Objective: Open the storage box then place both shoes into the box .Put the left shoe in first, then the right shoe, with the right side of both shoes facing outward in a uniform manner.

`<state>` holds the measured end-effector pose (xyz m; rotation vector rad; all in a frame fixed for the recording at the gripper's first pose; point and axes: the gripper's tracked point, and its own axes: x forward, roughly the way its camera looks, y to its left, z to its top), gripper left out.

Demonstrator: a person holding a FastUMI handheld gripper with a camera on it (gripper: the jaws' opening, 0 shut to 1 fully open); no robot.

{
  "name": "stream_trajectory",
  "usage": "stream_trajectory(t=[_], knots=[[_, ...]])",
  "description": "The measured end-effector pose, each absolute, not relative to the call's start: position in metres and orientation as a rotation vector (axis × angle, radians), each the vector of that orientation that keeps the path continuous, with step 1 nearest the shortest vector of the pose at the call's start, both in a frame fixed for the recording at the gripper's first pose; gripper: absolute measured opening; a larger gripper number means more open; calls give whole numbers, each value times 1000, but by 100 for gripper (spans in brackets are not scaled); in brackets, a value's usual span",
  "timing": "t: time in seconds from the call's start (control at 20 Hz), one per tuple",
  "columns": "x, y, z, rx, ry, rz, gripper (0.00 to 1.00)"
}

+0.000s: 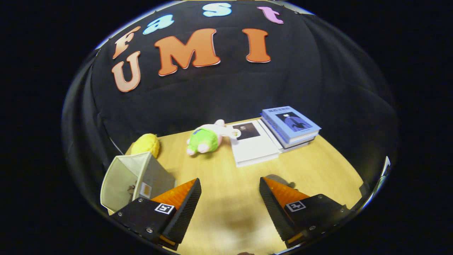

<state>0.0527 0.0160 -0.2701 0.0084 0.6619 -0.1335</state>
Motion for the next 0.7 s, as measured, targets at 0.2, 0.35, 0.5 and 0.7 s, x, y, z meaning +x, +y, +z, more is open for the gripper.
stream_trajectory(t=[0.2, 0.35, 0.5, 0.7], knots=[[33, -57, -274, 1, 675, -220, 98], [20, -86, -285, -5, 700, -238, 98], [7, -103, -303, -2, 730, -241, 99], [0, -126, -332, 5, 775, -255, 99]])
